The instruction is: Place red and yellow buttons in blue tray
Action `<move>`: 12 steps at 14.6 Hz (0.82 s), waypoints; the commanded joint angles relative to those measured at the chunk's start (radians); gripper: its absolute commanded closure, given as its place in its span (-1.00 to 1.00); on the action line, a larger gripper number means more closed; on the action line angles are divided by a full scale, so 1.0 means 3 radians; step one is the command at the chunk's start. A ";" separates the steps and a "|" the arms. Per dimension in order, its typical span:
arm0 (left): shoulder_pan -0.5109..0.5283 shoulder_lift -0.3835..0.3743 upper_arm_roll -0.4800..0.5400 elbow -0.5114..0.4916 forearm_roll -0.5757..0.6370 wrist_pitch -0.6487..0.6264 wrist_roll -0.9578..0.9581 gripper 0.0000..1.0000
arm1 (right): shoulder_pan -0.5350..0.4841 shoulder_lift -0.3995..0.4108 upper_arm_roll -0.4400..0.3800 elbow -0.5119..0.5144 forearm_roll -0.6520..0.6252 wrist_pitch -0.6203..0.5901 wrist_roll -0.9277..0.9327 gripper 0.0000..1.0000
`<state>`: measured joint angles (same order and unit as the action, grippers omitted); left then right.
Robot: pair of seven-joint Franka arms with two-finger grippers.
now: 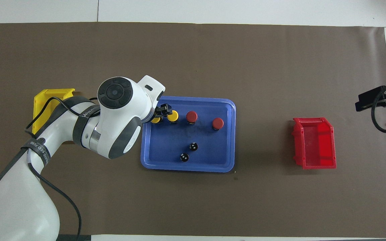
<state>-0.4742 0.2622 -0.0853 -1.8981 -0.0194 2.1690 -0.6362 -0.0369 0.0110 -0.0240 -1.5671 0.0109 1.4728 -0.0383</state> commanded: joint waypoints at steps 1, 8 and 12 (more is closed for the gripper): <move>0.0072 -0.0096 0.0039 0.0272 0.0029 -0.0474 0.0050 -1.00 | -0.0082 -0.0062 0.0029 -0.0053 -0.0036 -0.0001 -0.0041 -1.00; 0.0567 -0.0617 0.0044 0.0528 0.0019 -0.1451 0.0861 -1.00 | -0.0071 -0.0052 0.0029 -0.0038 -0.0041 -0.0001 -0.0036 -1.00; 0.1099 -0.0813 0.0054 0.0758 -0.0012 -0.2039 0.1608 -1.00 | -0.0066 -0.0052 0.0034 -0.0038 -0.0041 -0.0001 -0.0036 -1.00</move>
<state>-0.2080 0.0330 -0.0657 -1.7128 -0.0190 1.6404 -0.2351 -0.0474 0.0099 -0.0236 -1.5671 0.0109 1.4728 -0.0383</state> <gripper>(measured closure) 0.000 0.000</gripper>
